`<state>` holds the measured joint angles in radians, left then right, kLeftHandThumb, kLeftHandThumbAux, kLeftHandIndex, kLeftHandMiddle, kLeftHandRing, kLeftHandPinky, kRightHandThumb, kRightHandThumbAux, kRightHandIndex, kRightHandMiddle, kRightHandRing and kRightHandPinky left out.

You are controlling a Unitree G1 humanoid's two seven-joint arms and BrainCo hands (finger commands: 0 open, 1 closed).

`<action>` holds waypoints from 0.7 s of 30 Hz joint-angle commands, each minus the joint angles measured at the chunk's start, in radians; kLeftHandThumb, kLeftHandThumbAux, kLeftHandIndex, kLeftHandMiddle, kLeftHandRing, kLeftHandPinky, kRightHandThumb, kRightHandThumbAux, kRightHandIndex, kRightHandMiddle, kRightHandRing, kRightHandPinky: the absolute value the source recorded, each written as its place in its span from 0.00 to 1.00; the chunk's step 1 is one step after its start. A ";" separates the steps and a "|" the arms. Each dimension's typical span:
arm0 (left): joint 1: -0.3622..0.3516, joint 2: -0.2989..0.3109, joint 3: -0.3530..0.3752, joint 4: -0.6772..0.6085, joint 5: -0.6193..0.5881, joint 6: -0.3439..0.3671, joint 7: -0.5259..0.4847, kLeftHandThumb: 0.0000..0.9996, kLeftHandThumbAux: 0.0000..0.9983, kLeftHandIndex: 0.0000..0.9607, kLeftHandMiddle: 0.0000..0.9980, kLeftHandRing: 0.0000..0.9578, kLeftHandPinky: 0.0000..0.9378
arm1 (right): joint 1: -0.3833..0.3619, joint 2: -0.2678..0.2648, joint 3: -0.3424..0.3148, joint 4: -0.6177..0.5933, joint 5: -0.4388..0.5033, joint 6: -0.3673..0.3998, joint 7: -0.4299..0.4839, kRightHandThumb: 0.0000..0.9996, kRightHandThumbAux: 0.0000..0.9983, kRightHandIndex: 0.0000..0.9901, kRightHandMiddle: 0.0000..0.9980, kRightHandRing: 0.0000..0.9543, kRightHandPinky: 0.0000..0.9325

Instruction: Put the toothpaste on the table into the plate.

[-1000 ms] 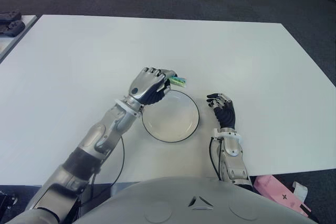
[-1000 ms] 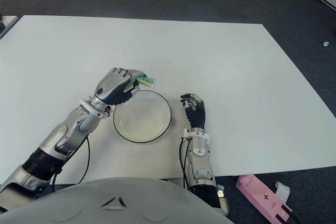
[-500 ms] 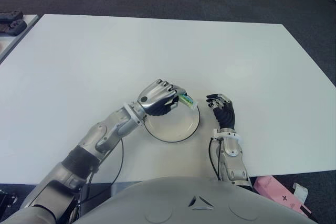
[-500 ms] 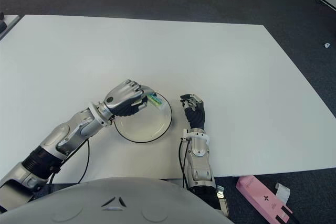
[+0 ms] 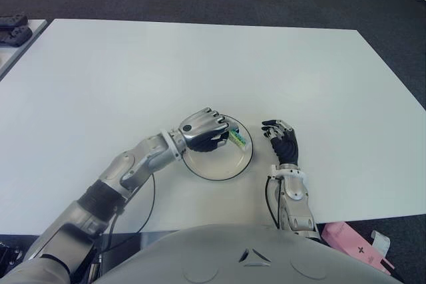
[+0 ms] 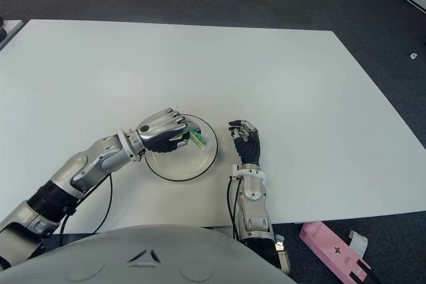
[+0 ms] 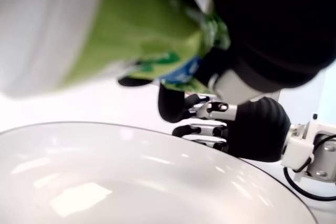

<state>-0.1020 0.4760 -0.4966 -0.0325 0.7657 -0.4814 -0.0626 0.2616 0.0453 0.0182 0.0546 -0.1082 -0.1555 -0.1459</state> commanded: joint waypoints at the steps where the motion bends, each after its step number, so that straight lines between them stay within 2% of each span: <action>1: 0.032 -0.009 0.001 0.000 -0.048 0.010 -0.048 0.71 0.70 0.45 0.75 0.83 0.86 | 0.017 0.002 -0.003 0.012 0.008 0.037 0.005 0.70 0.74 0.42 0.41 0.42 0.43; 4: 0.041 -0.013 0.007 -0.011 -0.058 0.015 -0.060 0.71 0.70 0.45 0.70 0.80 0.84 | 0.016 -0.001 -0.002 0.014 0.008 0.031 0.009 0.70 0.74 0.42 0.41 0.42 0.43; 5: 0.042 -0.014 0.008 -0.013 -0.059 0.015 -0.063 0.71 0.70 0.44 0.64 0.77 0.81 | 0.016 -0.002 -0.002 0.015 0.008 0.028 0.011 0.70 0.74 0.42 0.41 0.42 0.42; 7: 0.037 -0.015 0.010 -0.013 -0.056 0.008 -0.062 0.71 0.70 0.44 0.58 0.74 0.78 | 0.016 -0.004 -0.002 0.016 0.007 0.026 0.012 0.70 0.74 0.42 0.41 0.42 0.42; 8: 0.034 -0.016 0.011 -0.011 -0.053 0.003 -0.060 0.71 0.70 0.44 0.45 0.62 0.68 | 0.016 -0.004 -0.002 0.016 0.007 0.026 0.013 0.70 0.74 0.42 0.41 0.42 0.42; 9: 0.030 -0.016 0.011 -0.009 -0.050 -0.004 -0.056 0.71 0.70 0.44 0.40 0.57 0.65 | 0.015 -0.005 -0.002 0.016 0.006 0.027 0.013 0.70 0.74 0.42 0.41 0.42 0.42; 10: 0.025 -0.013 0.010 -0.007 -0.044 -0.014 -0.053 0.72 0.71 0.43 0.32 0.47 0.55 | 0.015 -0.006 -0.002 0.016 0.005 0.028 0.012 0.70 0.74 0.42 0.42 0.42 0.42; 11: 0.022 -0.012 0.009 -0.005 -0.041 -0.020 -0.051 0.65 0.69 0.29 0.21 0.33 0.41 | 0.015 -0.006 -0.002 0.016 0.004 0.030 0.012 0.70 0.74 0.42 0.42 0.42 0.42; 12: 0.017 -0.009 0.009 -0.004 -0.038 -0.027 -0.052 0.63 0.69 0.24 0.17 0.28 0.36 | 0.015 -0.006 -0.002 0.016 0.002 0.031 0.011 0.70 0.74 0.42 0.42 0.42 0.42; 14: 0.012 -0.006 0.009 -0.003 -0.036 -0.035 -0.055 0.48 0.67 0.10 0.07 0.12 0.19 | 0.015 -0.006 -0.002 0.017 0.001 0.032 0.010 0.70 0.74 0.42 0.42 0.42 0.43; 15: 0.010 -0.002 0.011 -0.004 -0.040 -0.040 -0.059 0.46 0.66 0.08 0.06 0.09 0.17 | 0.015 -0.006 -0.002 0.016 0.000 0.033 0.008 0.70 0.74 0.42 0.42 0.42 0.43; 17: 0.010 0.006 0.017 -0.008 -0.050 -0.049 -0.067 0.31 0.64 0.03 0.02 0.04 0.10 | 0.016 -0.005 -0.003 0.015 0.000 0.035 0.006 0.70 0.74 0.42 0.43 0.43 0.43; 21: 0.017 0.014 0.027 -0.015 -0.074 -0.049 -0.091 0.19 0.61 0.01 0.01 0.01 0.05 | 0.015 -0.004 -0.003 0.014 0.000 0.040 0.005 0.70 0.74 0.42 0.43 0.43 0.43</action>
<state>-0.0794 0.4763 -0.4806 -0.0418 0.7077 -0.5281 -0.1226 0.2649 0.0392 0.0178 0.0514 -0.1089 -0.1548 -0.1386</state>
